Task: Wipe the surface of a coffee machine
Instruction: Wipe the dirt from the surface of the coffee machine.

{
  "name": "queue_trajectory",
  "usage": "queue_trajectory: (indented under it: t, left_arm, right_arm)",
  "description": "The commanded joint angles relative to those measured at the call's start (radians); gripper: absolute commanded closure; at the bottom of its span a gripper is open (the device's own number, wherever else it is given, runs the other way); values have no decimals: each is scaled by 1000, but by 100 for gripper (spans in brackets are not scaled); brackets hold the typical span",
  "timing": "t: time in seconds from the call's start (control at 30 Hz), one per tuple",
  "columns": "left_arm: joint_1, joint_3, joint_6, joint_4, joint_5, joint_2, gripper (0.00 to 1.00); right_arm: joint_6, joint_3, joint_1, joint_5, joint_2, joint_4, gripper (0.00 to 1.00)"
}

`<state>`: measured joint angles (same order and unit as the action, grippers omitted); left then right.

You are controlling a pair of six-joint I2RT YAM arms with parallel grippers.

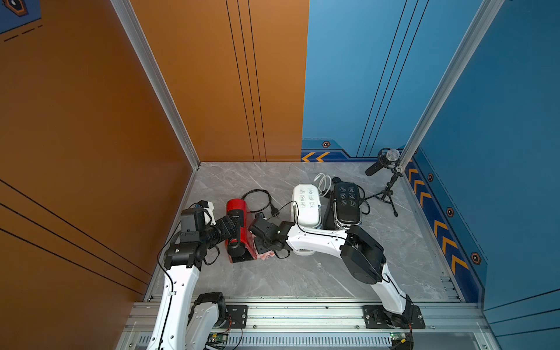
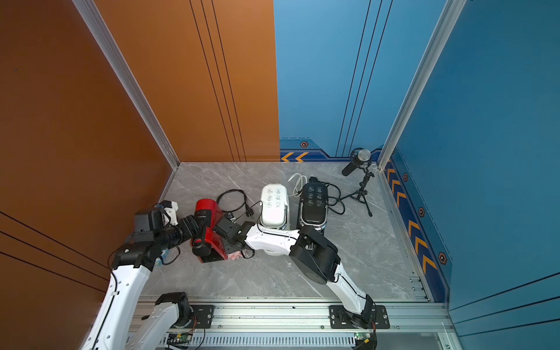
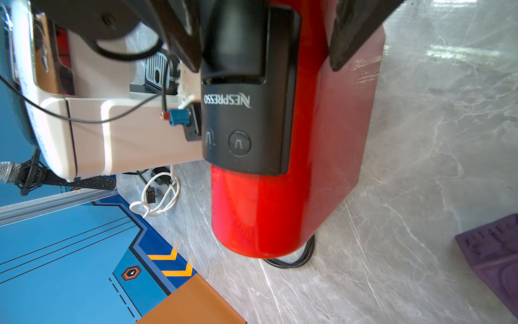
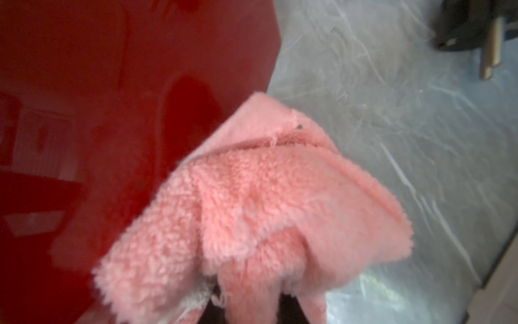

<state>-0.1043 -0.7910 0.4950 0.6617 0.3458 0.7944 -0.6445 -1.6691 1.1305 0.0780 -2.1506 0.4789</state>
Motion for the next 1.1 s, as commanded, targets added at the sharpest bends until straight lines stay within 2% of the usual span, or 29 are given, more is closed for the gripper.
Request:
queue_trajectory:
  t: [0.0, 0.13, 0.27, 0.53, 0.63, 0.77, 0.93, 1.07]
  left_arm:
    - [1, 28, 2, 84, -8, 5, 28]
    - [0, 33, 11, 84, 1, -1, 28]
    - [2, 38, 20, 83, 0, -7, 28]
    - [2, 55, 46, 84, 21, -4, 28]
    - [2, 70, 71, 84, 41, -6, 28]
    - [2, 89, 110, 84, 62, -12, 28]
    - [1, 115, 166, 81, 37, -20, 26]
    - [2, 153, 220, 60, 19, -36, 25]
  right_arm:
    - [-22, 38, 27, -31, 125, -41, 100]
    - [-21, 30, 13, -64, 191, -46, 100]
    - [-6, -54, -34, -83, 161, -55, 100]
    - [0, -372, -136, -117, -116, -15, 100]
    - [0, -435, -140, -126, -182, 9, 100]
    - [-7, -407, -121, -136, -181, 20, 100]
    - [-8, -302, -81, -104, -93, 18, 100]
    - [4, -287, -81, -92, -40, 25, 100]
